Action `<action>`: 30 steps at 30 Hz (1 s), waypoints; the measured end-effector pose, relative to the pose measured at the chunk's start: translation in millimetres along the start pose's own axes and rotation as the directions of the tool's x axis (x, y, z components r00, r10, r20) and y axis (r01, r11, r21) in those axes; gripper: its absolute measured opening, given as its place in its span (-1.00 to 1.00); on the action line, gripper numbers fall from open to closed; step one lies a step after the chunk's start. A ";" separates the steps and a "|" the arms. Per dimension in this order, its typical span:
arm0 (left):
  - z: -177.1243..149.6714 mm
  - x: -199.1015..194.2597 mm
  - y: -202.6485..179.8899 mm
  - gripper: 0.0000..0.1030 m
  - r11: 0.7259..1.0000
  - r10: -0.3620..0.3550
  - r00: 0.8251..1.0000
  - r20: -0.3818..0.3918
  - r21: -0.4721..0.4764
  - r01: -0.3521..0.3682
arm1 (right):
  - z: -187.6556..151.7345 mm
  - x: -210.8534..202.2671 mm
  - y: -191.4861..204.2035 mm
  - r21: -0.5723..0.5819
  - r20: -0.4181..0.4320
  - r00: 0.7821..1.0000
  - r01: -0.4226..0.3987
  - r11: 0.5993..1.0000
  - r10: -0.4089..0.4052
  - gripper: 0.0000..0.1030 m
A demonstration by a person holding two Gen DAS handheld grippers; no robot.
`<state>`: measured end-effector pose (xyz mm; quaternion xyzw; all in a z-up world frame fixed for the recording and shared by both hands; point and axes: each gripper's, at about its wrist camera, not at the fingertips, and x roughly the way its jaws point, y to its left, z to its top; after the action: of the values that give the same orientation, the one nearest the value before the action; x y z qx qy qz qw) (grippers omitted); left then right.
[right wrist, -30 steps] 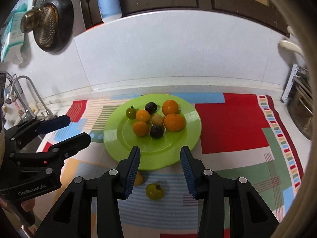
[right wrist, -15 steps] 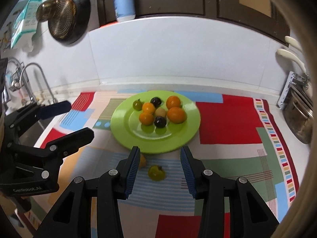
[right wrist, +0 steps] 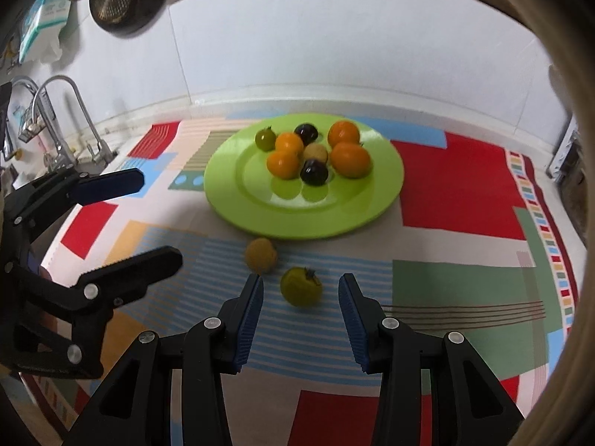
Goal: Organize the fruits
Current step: 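Withdraw both tools from the plate toward the last two fruits, then grasp a small yellow citrus with the left tool while the right tool grasps a green tomato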
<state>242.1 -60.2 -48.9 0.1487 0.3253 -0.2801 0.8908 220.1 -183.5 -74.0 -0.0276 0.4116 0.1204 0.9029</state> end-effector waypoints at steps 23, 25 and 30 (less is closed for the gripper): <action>-1.6 50.9 -0.7 -0.07 0.990 -0.144 0.982 -0.126 -0.025 0.142 | -2.5 38.2 -11.6 0.015 -0.071 0.997 -0.029 0.999 0.030 -0.36; -0.4 53.0 -2.2 -0.11 0.989 -0.149 0.980 -0.131 -0.028 0.146 | -2.7 37.5 -13.4 0.020 -0.068 0.997 -0.032 0.999 0.033 -0.41; 2.1 58.9 -6.1 -0.24 0.987 -0.160 0.976 -0.147 -0.052 0.154 | -5.3 31.4 -19.3 0.051 -0.051 0.999 -0.007 0.999 0.010 -0.41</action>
<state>276.6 -89.6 -86.9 0.1251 0.4082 -0.3310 0.8415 240.7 -196.9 -102.0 -0.0059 0.4375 0.1129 0.8921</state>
